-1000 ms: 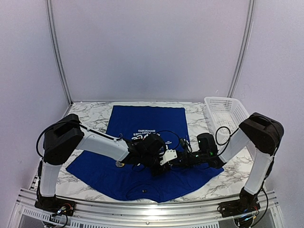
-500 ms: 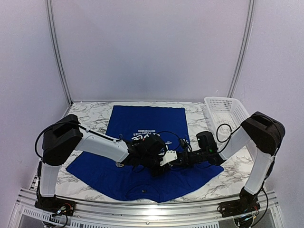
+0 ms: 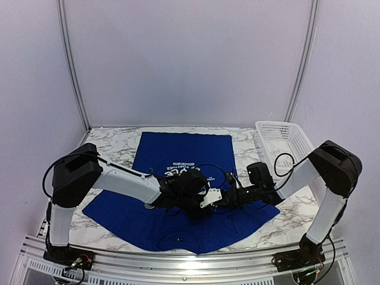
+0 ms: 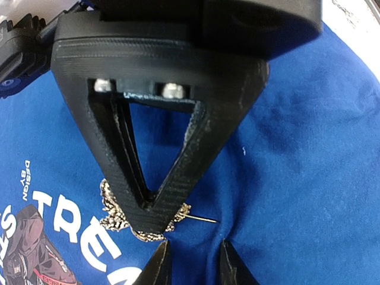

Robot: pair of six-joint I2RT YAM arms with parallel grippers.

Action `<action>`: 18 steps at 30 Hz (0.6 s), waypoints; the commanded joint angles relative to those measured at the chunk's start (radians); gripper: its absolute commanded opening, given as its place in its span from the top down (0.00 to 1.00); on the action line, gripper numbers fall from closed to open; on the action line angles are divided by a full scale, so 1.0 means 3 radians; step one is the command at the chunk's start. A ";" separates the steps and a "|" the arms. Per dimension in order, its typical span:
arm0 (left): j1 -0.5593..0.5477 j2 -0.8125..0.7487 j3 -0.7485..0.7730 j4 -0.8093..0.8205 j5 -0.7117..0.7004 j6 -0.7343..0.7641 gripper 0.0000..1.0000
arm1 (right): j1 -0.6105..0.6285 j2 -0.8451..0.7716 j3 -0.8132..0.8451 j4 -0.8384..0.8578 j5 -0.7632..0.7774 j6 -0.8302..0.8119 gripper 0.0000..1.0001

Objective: Pin the brooch onto the clothing
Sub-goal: Position the brooch on the flattened clothing.

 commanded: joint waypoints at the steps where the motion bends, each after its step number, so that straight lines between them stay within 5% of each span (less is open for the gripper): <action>1: -0.0021 -0.0123 -0.0098 -0.0188 -0.0011 -0.0036 0.75 | -0.0016 -0.0070 0.0061 -0.0078 -0.0044 0.0036 1.00; 11: -0.0021 -0.0082 -0.0073 -0.0072 0.0105 -0.0123 0.99 | -0.0014 0.0018 -0.0097 0.0213 -0.0138 0.0232 1.00; 18: -0.0021 -0.0211 -0.0228 0.0256 -0.0060 -0.0129 1.00 | -0.0009 0.0052 -0.0072 0.0157 -0.0223 0.0217 1.00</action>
